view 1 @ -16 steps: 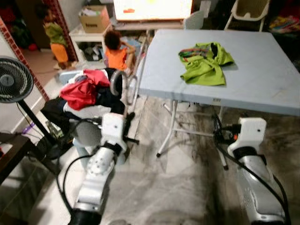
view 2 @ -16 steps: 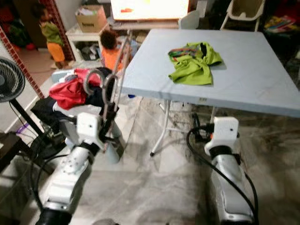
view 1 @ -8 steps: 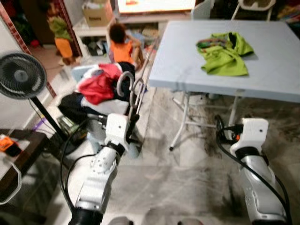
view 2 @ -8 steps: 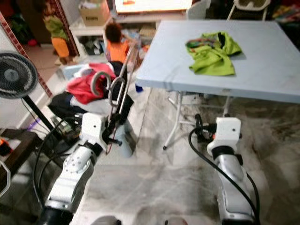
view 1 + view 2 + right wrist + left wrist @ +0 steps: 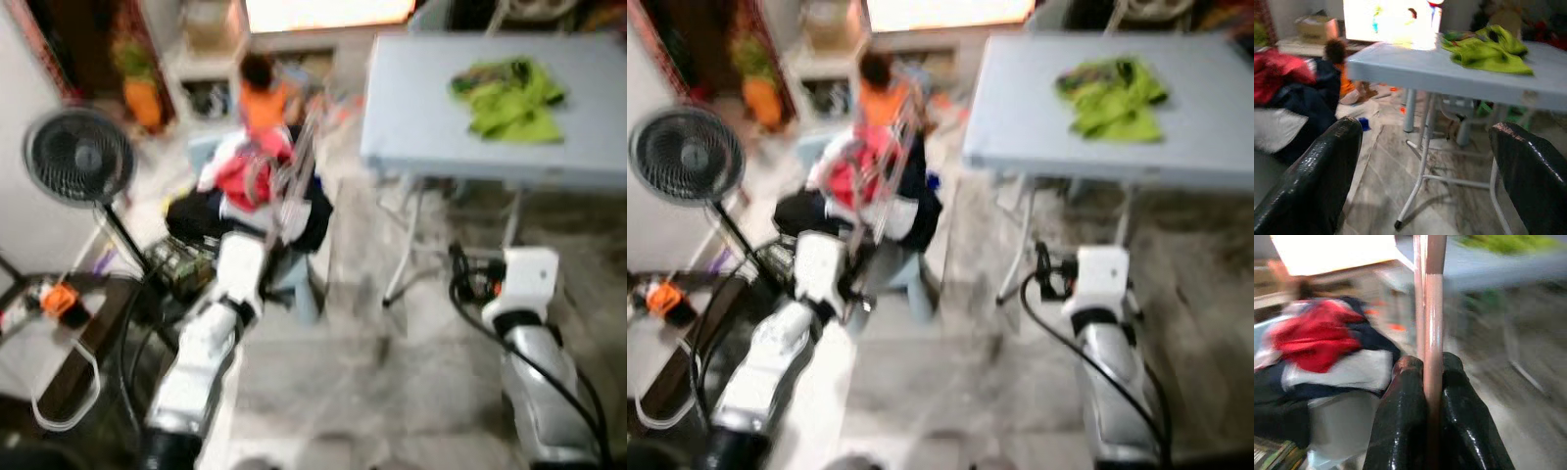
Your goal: Hang hanger
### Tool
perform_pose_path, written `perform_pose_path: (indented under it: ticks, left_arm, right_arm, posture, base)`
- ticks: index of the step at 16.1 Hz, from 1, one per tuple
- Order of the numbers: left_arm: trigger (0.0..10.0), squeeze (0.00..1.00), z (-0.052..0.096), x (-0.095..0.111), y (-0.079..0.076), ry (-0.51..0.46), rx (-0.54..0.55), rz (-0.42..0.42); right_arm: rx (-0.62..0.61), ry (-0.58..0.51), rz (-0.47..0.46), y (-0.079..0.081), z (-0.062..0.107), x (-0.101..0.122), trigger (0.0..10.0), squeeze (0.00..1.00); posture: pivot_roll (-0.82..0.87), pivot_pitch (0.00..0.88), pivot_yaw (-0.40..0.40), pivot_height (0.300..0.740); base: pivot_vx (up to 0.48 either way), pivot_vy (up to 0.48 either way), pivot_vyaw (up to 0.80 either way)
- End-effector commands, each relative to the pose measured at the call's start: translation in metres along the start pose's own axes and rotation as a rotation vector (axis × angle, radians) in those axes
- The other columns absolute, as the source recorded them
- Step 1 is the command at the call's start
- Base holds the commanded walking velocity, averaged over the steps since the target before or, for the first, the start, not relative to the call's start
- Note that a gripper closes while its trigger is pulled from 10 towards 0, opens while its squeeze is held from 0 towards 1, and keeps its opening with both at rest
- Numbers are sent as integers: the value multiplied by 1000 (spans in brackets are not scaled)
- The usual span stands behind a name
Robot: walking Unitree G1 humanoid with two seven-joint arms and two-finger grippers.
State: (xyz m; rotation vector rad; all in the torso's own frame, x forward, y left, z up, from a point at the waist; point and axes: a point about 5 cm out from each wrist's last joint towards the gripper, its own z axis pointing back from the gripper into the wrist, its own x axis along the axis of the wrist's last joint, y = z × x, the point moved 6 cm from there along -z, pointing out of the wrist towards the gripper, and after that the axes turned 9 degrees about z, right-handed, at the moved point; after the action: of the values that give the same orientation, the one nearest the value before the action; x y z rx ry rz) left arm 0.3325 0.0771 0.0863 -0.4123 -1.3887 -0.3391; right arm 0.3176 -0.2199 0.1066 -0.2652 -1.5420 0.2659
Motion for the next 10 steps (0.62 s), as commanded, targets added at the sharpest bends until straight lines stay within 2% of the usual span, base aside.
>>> perform_pose_path:
  ticks: [1, 2, 3, 4, 5, 8, 9, 10]
  left_arm:
    - [10000, 0, 6, -23, 3, 110, -45, 11]
    - [10000, 0, 12, -36, -3, 193, -156, 20]
    - [10000, 0, 15, -38, -6, 211, -200, 20]
    - [10000, 0, 23, -49, -11, 299, -293, -1]
    - [10000, 0, 30, -55, -14, 347, -364, -27]
    - [10000, 0, 56, -65, -33, 454, -609, -67]
    - [10000, 0, 69, -70, -42, 515, -702, -56]
    - [10000, 0, 84, -80, -47, 594, -800, -96]
  right_arm:
    - [85, -33, 21, 17, -2, 8, 10000, 0]
    - [236, -61, 131, 28, 2, 10, 10000, 0]
    - [301, -69, 175, 32, 5, 10, 10000, 0]
    - [458, -75, 280, 41, 16, 6, 10000, 0]
    - [584, -64, 360, 44, 28, -1, 10000, 0]
    - [841, 3, 445, 42, 58, -14, 10000, 0]
    - [893, 21, 455, 40, 63, -17, 10000, 0]
    - [960, 32, 454, 40, 67, -16, 10000, 0]
  posture:
    - [-75, 0, 49, 740]
    - [-82, 0, 53, 740]
    - [-83, 0, 54, 740]
    - [-85, 0, 55, 740]
    - [-89, 0, 58, 740]
    - [-91, 0, 61, 740]
    - [-94, 0, 63, 740]
    - [-100, 0, 72, 740]
  base:
    - [0, 0, 0]
    - [0, 0, 0]
    - [0, 0, 0]
    - [0, 0, 0]
    - [0, 0, 0]
    - [0, 0, 0]
    - [0, 0, 0]
    - [0, 0, 0]
